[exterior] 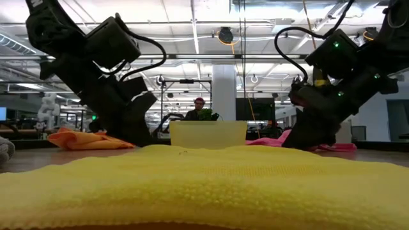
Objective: Fold microfiber towels
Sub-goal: Fold the yellow microfiber towel
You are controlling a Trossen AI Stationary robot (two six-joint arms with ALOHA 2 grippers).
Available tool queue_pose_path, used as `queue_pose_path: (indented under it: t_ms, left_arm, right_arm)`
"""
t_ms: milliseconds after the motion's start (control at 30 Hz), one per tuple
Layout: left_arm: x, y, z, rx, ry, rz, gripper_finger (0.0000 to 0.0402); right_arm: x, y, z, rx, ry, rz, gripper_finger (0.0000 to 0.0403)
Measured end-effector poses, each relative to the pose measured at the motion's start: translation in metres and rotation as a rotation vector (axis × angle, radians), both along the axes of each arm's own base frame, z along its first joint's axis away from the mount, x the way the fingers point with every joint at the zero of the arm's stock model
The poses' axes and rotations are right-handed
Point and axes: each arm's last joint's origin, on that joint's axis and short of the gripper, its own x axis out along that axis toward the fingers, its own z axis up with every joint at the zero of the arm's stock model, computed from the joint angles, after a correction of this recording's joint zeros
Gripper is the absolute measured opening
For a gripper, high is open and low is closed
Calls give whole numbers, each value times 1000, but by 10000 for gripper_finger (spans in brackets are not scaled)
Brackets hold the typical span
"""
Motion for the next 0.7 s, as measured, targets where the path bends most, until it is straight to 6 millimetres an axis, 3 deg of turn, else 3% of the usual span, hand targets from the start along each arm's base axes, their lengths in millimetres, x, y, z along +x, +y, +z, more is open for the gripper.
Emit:
queue_pose_path:
  t_ms: [233, 500, 700]
  left_arm:
    - [5, -5, 4, 63, -21, -94, 127]
    - [15, -19, 17, 232, -91, -296, 127]
    - [15, -18, 19, 291, -89, -261, 127]
  right_arm:
    - [3, 15, 2, -69, 5, 140, 7]
    - [18, 35, 30, -296, -56, 316, 3]
    - [23, 67, 54, -492, -167, 569, 2]
